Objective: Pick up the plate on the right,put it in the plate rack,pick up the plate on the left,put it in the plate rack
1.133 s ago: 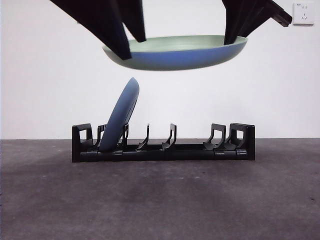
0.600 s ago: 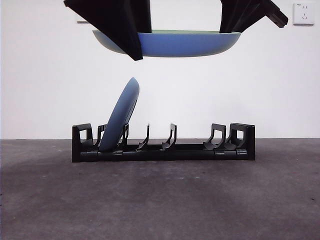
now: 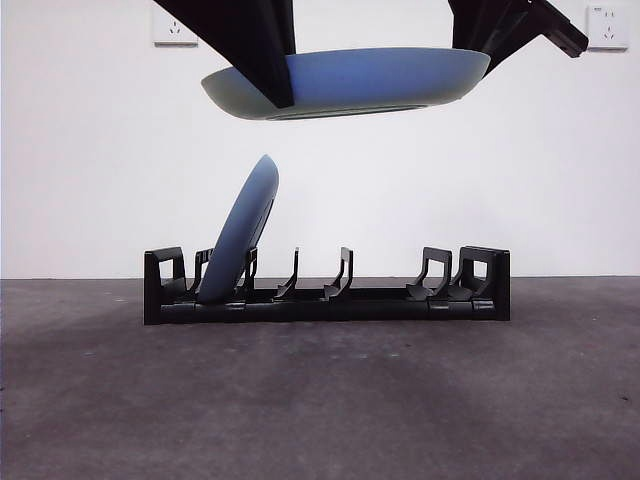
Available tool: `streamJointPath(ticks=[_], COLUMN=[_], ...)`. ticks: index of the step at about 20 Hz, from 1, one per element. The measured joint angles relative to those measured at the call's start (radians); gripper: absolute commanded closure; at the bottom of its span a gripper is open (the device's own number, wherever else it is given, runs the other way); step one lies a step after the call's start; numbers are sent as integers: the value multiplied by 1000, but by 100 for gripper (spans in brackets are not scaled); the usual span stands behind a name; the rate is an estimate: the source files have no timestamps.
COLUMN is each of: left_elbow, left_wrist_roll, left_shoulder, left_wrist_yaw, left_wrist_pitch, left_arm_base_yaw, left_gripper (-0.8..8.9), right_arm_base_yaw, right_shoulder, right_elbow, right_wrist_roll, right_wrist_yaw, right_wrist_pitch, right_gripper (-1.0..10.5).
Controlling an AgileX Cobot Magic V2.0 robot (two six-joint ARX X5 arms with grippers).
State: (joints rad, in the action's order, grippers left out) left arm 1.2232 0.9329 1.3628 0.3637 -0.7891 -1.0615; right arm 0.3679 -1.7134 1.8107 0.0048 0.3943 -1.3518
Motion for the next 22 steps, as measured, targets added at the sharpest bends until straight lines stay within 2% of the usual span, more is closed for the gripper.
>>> streamJointPath(ticks=[9,12,14,17,20,22], left_elbow=[0,0,-1,-1,-1,-1], left_wrist_roll=[-1,-22,-47,-86,-129,-196], left_shoulder=[0,0,0,1,1,1], left_wrist_yaw=[-5,-23,-63,-114,-180,-260], left_wrist_pitch=[-3,-5,-34,-23,40,130], left_arm_base_yaw=[0,0,2,8,21,47], left_gripper=[822,821,822,822,822,822], right_arm_base_yaw=[-2,-12,-24,-53,-85,-119], right_shoulder=[0,0,8,43,109,191], right_elbow=[0,0,0,0,8,24], right_wrist_roll=[3,-3,-6,-4,7,26], right_wrist_yaw=[-2,-6,-8,-10,-22,-61], right_wrist_pitch=[1,24,51,106,158,223], right_gripper=[919,763,722,722,722,723])
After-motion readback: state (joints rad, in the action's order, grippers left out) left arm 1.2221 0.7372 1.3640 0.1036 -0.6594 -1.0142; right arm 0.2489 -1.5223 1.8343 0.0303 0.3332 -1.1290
